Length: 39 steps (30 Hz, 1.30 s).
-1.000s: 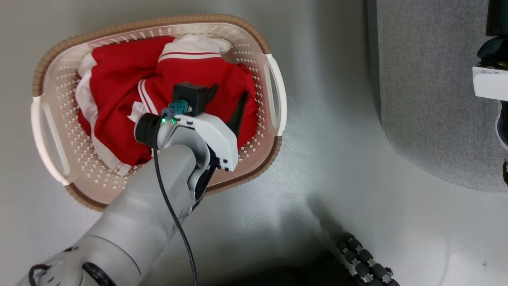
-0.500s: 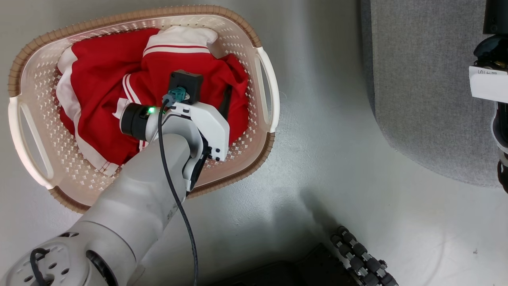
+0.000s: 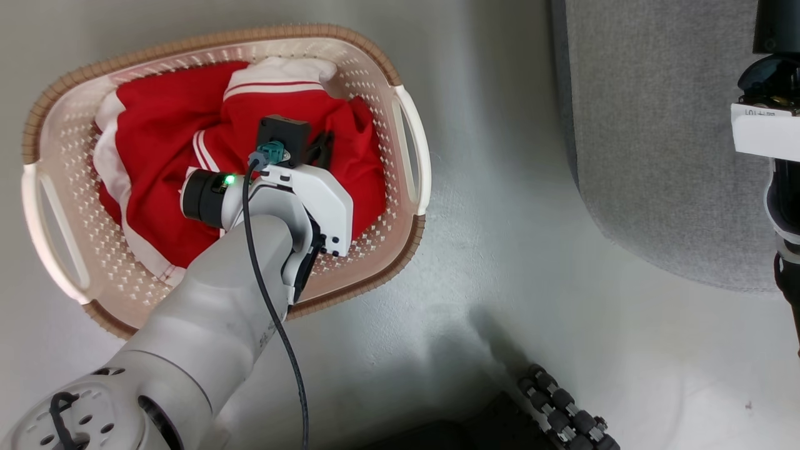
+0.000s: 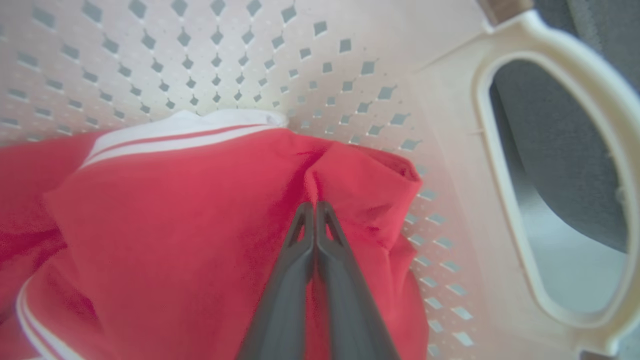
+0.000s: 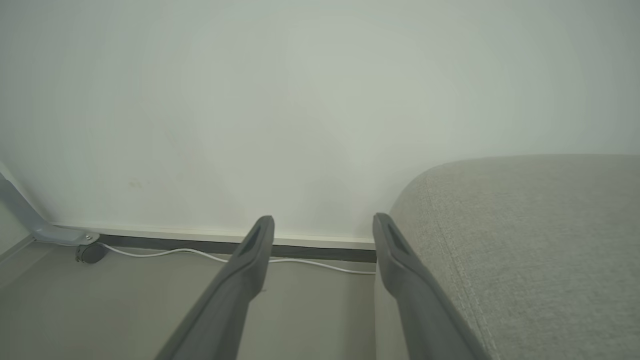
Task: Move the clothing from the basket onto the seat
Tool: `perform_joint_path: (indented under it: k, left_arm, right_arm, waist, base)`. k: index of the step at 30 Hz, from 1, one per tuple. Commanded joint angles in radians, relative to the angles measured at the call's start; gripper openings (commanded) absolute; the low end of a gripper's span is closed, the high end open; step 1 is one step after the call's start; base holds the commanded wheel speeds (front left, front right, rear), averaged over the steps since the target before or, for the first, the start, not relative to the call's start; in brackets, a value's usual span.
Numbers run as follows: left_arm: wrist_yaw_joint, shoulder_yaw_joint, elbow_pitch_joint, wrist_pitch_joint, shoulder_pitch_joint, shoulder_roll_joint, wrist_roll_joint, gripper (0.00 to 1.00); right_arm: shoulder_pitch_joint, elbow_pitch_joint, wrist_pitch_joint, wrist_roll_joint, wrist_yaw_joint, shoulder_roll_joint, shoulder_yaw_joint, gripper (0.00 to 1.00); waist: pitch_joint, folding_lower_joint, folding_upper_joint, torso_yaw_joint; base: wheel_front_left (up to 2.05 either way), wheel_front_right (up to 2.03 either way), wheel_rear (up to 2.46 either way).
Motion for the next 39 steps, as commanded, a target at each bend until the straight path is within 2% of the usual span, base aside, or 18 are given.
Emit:
perform_joint_path:
  k: [1, 7, 12, 20, 29, 39]
  left_arm:
    - [0.0, 0.006, -0.011, -0.017, 0.022, -0.005, -0.007, 0.0]
    - [0.002, 0.034, -0.045, -0.026, 0.066, -0.005, -0.023, 0.0]
    - [0.012, 0.104, -0.106, -0.027, 0.116, -0.005, 0.026, 0.0]
    - [0.012, 0.229, -0.176, -0.027, 0.22, -0.005, 0.154, 0.0]
    - [-0.019, 0.406, -0.26, -0.027, 0.386, -0.005, 0.321, 0.0]
    - [-0.054, 0.561, -0.373, -0.027, 0.518, -0.005, 0.477, 0.0]
  right_arm:
    - [0.031, -0.009, -0.006, 0.005, 0.004, -0.009, 0.005, 1.0]
    - [0.056, 0.017, -0.006, -0.003, 0.004, -0.015, 0.021, 1.0]
    - [0.087, 0.051, -0.006, -0.011, 0.004, -0.031, 0.031, 1.0]
    - [0.151, 0.118, -0.006, -0.033, 0.004, -0.042, 0.043, 1.0]
    - [0.253, 0.202, -0.006, -0.06, 0.004, -0.025, 0.052, 1.0]
    - [0.358, 0.275, -0.006, -0.1, 0.004, 0.011, 0.045, 1.0]
  waist:
    - [-0.027, 0.0, 0.0, 0.008]
    - [-0.104, 0.0, 0.0, 0.032]
    - [-0.178, 0.0, 0.0, 0.064]
    - [-0.32, 0.0, 0.0, 0.111]
    - [-0.53, 0.0, 0.0, 0.152]
    - [-0.713, 0.0, 0.0, 0.197]
  base:
    - [0.0, 0.0, 0.0]
    - [0.0, 0.0, 0.0]
    - [0.0, 0.0, 0.0]
    - [0.0, 0.0, 0.0]
    - [0.0, 0.0, 0.0]
    - [0.0, 0.0, 0.0]
